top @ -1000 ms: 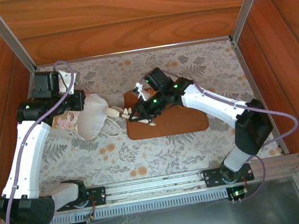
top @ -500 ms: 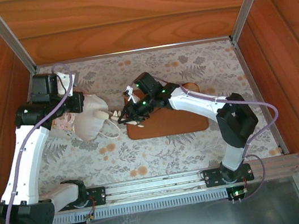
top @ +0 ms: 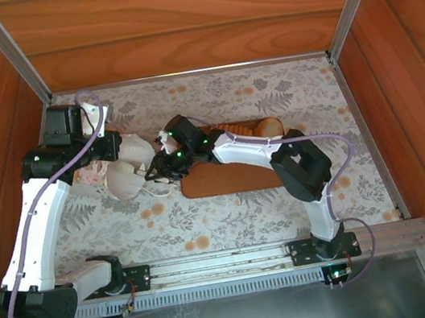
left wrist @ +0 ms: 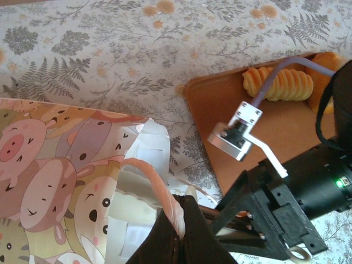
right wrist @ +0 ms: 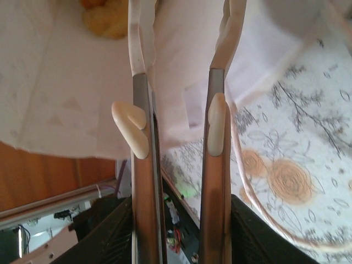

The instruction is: Take the fake bread out of the paper bag

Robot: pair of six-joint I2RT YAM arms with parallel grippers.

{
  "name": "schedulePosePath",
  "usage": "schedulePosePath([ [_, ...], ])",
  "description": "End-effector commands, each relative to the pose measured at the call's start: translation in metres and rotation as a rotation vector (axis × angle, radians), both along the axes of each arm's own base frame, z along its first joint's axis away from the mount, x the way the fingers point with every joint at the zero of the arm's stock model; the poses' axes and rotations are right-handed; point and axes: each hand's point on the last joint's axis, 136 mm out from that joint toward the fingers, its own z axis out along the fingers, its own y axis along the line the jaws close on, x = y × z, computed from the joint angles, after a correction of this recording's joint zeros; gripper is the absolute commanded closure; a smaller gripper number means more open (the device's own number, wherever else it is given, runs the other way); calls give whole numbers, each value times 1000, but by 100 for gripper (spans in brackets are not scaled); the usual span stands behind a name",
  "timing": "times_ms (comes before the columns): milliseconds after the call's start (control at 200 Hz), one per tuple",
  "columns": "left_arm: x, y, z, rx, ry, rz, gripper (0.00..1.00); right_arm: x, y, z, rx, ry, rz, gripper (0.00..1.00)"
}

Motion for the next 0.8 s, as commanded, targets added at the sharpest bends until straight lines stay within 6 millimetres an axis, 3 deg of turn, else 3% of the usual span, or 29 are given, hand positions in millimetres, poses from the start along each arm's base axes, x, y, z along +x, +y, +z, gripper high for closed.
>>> schedulePosePath([
  [0,1,-8,15,-21,-39,-41,100,9,24,26,90,-48,-15,57],
  [210,5,-10,17,-40,-33,-32,100,7,41,21,84,-36,-11,54],
  [485,12,-17,18,-80,-3,-30,100,17,45,15,74,-39,-62,54],
  [795,9,-21,19,-87,-5,-57,100,36,63,12,97,-3,-100,54],
])
